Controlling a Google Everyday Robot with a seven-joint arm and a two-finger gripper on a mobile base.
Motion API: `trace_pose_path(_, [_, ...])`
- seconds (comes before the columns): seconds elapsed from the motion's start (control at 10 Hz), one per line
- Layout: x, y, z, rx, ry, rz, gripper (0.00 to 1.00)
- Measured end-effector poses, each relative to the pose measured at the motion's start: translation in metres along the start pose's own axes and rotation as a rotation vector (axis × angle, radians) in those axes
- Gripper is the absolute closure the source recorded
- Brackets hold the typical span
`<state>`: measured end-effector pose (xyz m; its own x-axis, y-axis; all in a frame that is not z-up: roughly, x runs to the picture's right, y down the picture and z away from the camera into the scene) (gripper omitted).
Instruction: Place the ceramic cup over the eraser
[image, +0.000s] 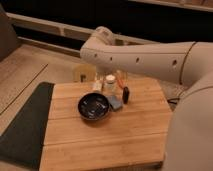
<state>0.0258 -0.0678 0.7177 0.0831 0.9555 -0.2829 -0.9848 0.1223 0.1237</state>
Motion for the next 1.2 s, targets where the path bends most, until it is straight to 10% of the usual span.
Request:
trace_pose_path(0.7, [-0.090,-0.027,0.104,-0.303,-0.172,-0.218,0.35])
trace_pose_path(1.2, [-0.098,-0.030,0.125,-0.328,-0.187,-0.243,0.35])
